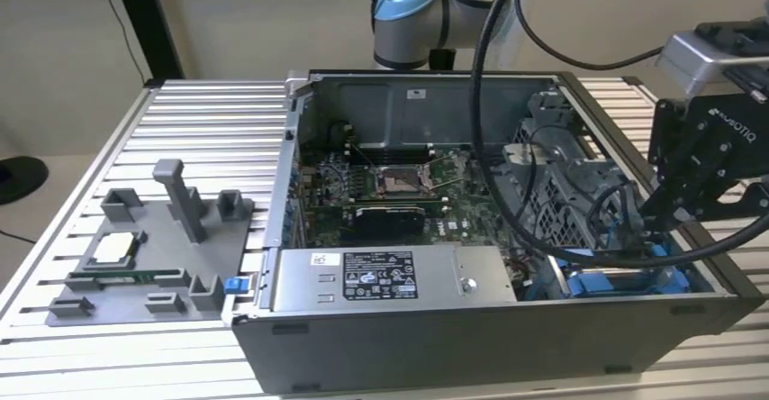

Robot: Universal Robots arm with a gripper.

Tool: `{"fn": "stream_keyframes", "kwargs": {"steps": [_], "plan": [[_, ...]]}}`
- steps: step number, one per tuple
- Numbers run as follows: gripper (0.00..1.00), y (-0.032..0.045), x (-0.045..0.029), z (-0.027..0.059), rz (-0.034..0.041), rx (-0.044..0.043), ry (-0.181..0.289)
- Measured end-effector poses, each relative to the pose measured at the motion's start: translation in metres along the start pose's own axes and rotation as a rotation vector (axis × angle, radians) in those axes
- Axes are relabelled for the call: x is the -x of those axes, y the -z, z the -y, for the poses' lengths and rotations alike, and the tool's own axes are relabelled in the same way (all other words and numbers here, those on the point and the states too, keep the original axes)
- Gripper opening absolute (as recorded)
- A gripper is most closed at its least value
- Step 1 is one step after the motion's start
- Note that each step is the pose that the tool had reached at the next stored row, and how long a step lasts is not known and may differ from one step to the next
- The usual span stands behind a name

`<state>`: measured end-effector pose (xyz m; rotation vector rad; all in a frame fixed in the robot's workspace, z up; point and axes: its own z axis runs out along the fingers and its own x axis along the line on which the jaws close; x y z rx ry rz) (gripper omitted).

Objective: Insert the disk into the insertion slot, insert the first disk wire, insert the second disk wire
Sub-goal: 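Insert the first disk wire, then insert the second disk wire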

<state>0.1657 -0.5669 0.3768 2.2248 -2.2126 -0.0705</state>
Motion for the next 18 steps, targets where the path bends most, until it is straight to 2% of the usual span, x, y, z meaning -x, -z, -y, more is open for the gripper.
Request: {"fn": "stream_keyframes", "kwargs": {"steps": [5, 7, 12, 14, 16, 18], "plan": [[0.00, 0.0005, -0.0001, 0.0136, 0.0056, 0.0016, 0.000], [0.00, 0.0003, -0.0001, 0.0197, 0.0075, 0.0051, 0.000], [0.00, -0.0017, -0.0002, 0.0322, 0.0082, 0.0379, -0.001], [0.00, -0.0029, -0.0002, 0.0340, 0.0085, 0.0506, -0.002], [0.00, -0.0043, -0.0003, 0.0348, 0.0082, 0.0677, -0.002], [0.00, -0.0044, -0.0003, 0.0349, 0.0083, 0.0679, -0.002]]}}
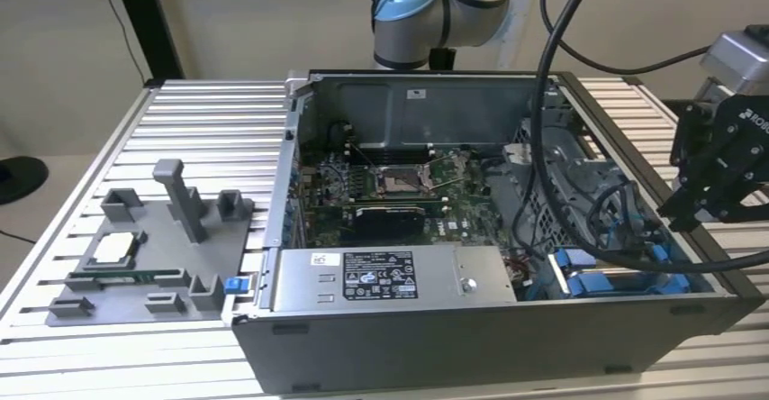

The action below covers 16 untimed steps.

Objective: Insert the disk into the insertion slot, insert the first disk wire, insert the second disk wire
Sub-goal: 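Insert the second disk wire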

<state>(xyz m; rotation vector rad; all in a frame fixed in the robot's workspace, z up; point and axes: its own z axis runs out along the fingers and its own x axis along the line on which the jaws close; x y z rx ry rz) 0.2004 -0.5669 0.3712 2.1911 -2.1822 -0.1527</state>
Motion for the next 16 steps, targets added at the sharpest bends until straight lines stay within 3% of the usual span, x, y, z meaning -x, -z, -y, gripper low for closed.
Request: {"fn": "stream_keyframes", "kwargs": {"steps": [1, 2, 7, 13, 16], "plan": [[0.00, -0.0002, 0.0000, 0.0001, 0.0001, 0.0000, 0.000], [1.00, -0.0005, 0.0001, 0.0001, 0.0001, 0.0002, 0.000], [1.00, -0.0040, 0.0030, 0.0013, 0.0003, 0.0063, 0.000], [1.00, -0.0094, 0.0065, 0.0040, 0.0002, 0.0256, -0.001], [1.00, -0.0108, 0.0065, 0.0058, 0.0005, 0.0408, -0.002]]}}
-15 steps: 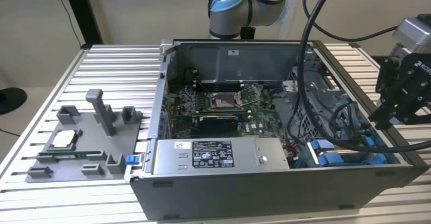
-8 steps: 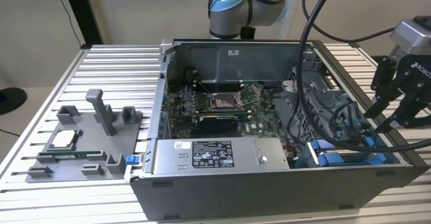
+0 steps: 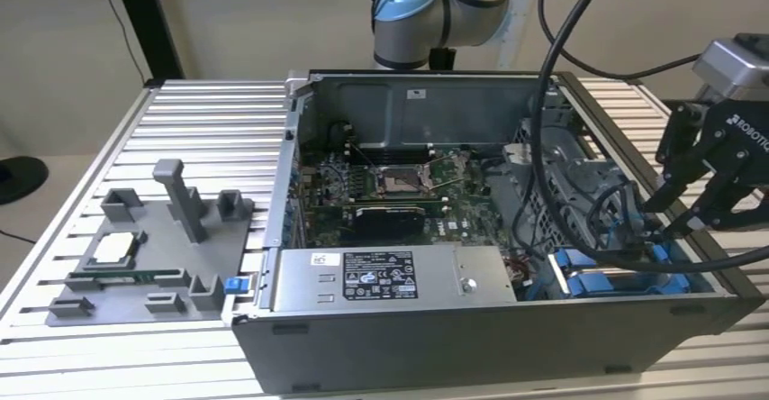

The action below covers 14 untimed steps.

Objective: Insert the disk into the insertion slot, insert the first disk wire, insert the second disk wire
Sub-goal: 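Insert the second disk wire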

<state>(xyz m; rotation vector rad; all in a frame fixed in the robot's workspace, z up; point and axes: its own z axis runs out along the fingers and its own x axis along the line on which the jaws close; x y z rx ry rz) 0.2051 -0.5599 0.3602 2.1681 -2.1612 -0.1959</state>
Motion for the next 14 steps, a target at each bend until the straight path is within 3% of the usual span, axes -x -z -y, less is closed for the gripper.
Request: {"fn": "stream_keyframes", "kwargs": {"steps": [2, 4, 14], "plan": [[1.00, -0.0008, 0.0000, 0.0003, 0.0001, 0.0147, -0.001], [1.00, -0.0020, -0.0001, 0.0008, 0.0003, 0.0207, -0.002], [1.00, -0.0043, -0.0002, 0.0023, 0.0000, 0.0210, -0.002]]}}
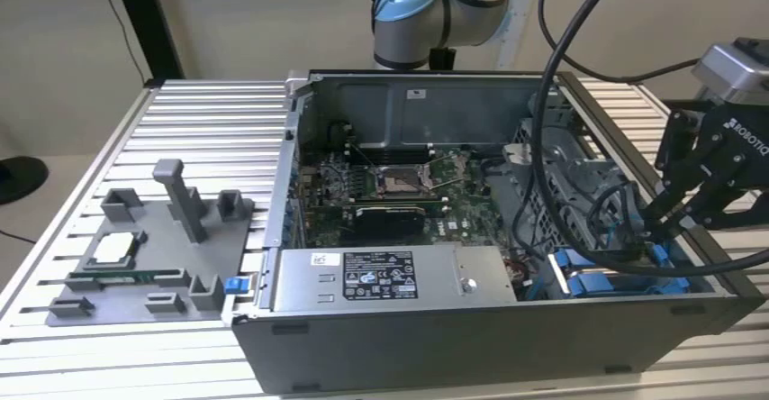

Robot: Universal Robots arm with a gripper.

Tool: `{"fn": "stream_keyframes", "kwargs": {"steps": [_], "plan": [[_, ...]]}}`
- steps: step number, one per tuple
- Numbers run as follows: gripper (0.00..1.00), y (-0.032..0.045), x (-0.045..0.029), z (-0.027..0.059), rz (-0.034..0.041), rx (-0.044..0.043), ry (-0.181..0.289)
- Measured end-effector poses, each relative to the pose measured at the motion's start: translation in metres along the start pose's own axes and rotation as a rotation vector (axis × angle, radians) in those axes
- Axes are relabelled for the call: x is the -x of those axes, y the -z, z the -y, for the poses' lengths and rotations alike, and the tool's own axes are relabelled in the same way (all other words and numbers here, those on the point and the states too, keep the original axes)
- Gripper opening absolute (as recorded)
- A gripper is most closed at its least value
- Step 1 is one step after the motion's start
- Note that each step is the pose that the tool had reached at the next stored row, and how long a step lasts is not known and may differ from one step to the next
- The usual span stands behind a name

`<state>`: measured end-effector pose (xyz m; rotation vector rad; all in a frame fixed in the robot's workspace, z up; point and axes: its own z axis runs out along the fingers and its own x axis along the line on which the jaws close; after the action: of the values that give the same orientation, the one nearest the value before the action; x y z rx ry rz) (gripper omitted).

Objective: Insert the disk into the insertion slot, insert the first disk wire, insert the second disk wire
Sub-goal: 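Insert the second disk wire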

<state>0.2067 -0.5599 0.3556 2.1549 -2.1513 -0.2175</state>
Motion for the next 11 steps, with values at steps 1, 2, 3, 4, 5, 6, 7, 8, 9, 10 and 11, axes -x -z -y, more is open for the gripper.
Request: {"fn": "stream_keyframes", "kwargs": {"steps": [1, 2, 3, 4, 5, 6, 7, 8, 9, 10, 11], "plan": [[1.00, -0.0001, 0.0000, 0.0002, 0.0001, 0.0000, 0.000], [1.00, -0.0002, 0.0000, 0.0003, 0.0000, 0.0000, 0.000], [1.00, -0.0003, 0.0000, 0.0003, 0.0002, 0.0000, 0.000], [1.00, -0.0004, 0.0000, 0.0005, 0.0001, 0.0000, 0.000], [1.00, -0.0004, 0.0000, 0.0005, 0.0001, 0.0000, 0.000], [1.00, -0.0005, 0.0000, 0.0006, 0.0001, 0.0000, 0.000], [1.00, -0.0006, 0.0000, 0.0006, 0.0002, 0.0000, 0.000], [1.00, -0.0006, 0.0000, 0.0006, 0.0002, 0.0000, 0.000], [1.00, -0.0006, 0.0000, 0.0007, 0.0002, 0.0000, 0.000], [1.00, -0.0006, 0.0000, 0.0007, 0.0002, 0.0000, 0.000], [1.00, -0.0006, 0.0000, 0.0007, 0.0002, 0.0000, 0.000]]}}
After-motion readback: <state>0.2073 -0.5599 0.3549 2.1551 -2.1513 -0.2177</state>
